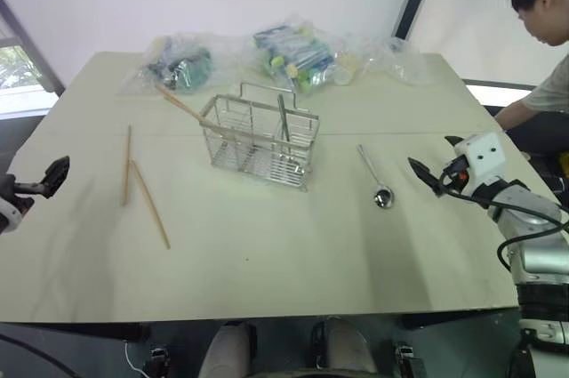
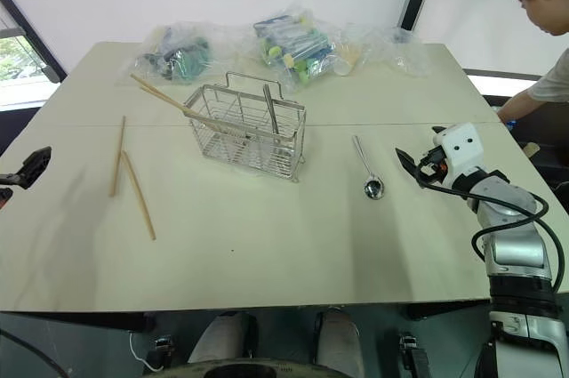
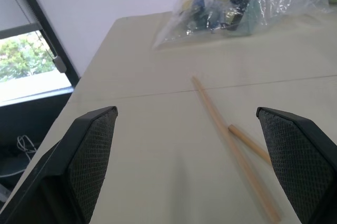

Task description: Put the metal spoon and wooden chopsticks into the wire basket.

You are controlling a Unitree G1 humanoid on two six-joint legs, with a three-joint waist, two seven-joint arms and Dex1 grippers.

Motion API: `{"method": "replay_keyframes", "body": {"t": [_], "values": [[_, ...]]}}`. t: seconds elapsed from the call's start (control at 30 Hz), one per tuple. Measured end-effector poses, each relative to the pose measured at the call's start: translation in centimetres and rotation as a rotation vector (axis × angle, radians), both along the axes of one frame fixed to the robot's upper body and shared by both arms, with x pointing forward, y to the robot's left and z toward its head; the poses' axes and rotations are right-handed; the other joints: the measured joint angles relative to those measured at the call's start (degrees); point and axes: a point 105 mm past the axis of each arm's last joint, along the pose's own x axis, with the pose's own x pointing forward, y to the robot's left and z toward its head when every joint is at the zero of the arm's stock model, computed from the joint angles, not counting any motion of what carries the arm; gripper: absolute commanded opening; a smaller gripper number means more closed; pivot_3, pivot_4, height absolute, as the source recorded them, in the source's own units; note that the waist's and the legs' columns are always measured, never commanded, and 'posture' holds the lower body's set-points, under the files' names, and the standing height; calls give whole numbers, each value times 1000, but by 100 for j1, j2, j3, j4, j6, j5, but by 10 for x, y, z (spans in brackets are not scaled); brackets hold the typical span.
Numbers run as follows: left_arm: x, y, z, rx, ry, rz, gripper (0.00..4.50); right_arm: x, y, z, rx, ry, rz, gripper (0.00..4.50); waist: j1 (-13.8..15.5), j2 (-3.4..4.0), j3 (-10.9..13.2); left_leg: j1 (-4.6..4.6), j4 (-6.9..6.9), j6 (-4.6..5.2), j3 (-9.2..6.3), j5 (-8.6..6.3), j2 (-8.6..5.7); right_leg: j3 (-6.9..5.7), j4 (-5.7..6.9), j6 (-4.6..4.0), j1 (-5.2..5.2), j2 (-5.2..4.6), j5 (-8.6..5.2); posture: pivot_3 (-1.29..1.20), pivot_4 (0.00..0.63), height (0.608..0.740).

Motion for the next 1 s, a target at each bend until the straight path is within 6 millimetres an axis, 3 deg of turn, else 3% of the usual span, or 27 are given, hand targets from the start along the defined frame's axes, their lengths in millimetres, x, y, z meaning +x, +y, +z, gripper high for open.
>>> {"method": "replay_keyframes", "body": {"t": [0.6, 0.73, 0.83, 1.0], "values": [[10, -9, 7, -6, -26, -47, 4460, 3, -1, -1, -2, 4, -2, 4500, -3, 0, 0, 0, 0, 0, 0, 0, 0, 0, 1, 0, 19, 5, 0, 0, 150, 633], [16, -39, 16, -12, -32, -179, 4460, 13, 8, 3, -22, 15, 22, 4500, -5, -1, 1, -1, 4, 0, 0, 0, 0, 0, 1, 0, 20, 3, 0, 0, 150, 633], [15, -73, 29, 7, -28, -342, 4460, 20, 17, 7, -40, 42, 35, 4500, -10, 3, 0, -1, 2, 0, -1, 0, 0, 0, 1, -1, 19, 1, 0, 0, 150, 633], [-7, -130, 23, 3, 114, -663, 4460, 32, 38, 6, -61, 134, 25, 4500, -40, 14, 6, -6, -4, 0, 1, 0, 1, 1, 0, -11, 12, 2, -6, 0, 150, 633]]}}
